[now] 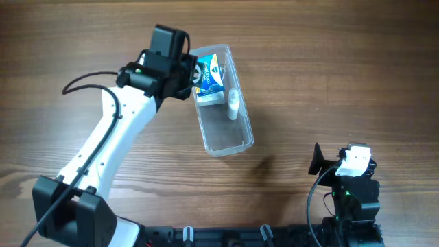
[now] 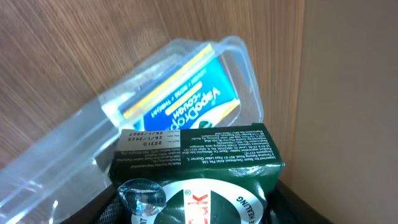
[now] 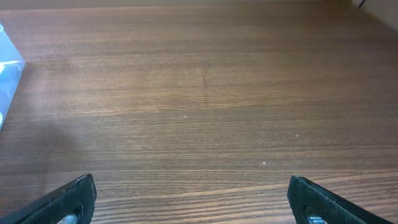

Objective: Pack container
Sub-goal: 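Carry the Zam-Buk tin into the container and lower it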

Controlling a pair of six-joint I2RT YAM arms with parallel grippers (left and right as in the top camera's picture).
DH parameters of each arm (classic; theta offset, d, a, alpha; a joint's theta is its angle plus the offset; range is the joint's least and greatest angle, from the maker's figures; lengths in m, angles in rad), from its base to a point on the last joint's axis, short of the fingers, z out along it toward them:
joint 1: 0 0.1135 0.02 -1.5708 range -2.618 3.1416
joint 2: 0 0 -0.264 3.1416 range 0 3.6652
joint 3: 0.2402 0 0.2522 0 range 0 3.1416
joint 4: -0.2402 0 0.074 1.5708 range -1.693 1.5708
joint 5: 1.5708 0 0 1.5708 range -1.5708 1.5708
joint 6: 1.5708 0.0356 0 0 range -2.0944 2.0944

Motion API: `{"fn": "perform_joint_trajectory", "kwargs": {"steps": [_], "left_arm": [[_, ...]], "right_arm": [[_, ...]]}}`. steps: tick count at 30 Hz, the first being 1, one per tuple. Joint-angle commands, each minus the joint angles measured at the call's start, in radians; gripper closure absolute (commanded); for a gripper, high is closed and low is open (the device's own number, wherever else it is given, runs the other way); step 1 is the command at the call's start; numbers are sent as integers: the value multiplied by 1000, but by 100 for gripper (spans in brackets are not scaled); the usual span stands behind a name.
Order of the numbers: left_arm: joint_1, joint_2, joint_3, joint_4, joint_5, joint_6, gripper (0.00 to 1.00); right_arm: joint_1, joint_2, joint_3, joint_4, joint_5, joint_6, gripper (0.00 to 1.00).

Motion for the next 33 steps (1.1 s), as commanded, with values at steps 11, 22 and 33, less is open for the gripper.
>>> {"fn": "perform_joint_trajectory", "kwargs": {"steps": [11, 22, 33], "left_arm": [[-154, 32, 26, -34, -48, -277, 47], [-213, 73, 26, -176, -48, -572, 48], [-212, 180, 26, -171, -36, -615, 46]], "right_arm": [[-4, -6, -5, 3, -9, 13, 0], [-4, -6, -5, 3, -9, 13, 0], [-4, -6, -5, 3, -9, 13, 0]]}}
